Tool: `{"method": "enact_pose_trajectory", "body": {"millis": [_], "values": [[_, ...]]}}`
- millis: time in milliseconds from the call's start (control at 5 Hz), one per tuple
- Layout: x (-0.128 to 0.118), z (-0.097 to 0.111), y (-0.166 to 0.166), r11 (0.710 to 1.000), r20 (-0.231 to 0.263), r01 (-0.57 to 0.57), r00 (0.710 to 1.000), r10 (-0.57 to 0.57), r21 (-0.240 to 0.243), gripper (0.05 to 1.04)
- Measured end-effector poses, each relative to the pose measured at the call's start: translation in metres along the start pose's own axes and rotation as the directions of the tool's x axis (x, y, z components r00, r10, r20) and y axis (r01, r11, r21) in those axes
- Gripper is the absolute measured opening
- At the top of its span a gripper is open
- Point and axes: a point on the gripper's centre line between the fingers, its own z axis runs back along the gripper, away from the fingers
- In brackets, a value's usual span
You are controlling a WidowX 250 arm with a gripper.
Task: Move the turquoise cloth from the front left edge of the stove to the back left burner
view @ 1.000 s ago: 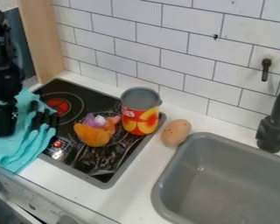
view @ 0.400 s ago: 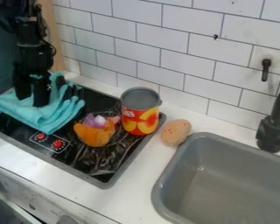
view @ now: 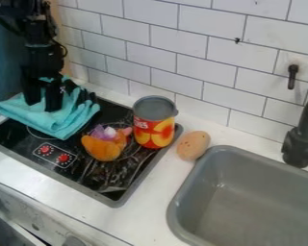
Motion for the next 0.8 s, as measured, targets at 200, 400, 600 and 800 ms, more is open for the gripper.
{"method": "enact_pose_trajectory", "body": {"millis": [200,400,600,800], "values": [[-0.001,0.006,-0.027,0.999,0.037,-0.011,0.999,0.01,0.035,1.003],[-0.004,0.038,-0.043,0.993,0.101,-0.027,0.995,0.016,0.111,1.001],[-0.024,0.072,-0.044,0.979,0.127,-0.082,0.99,0.059,0.187,1.001],[-0.055,0.096,-0.049,0.962,0.119,-0.125,0.988,0.099,0.241,1.001]]}}
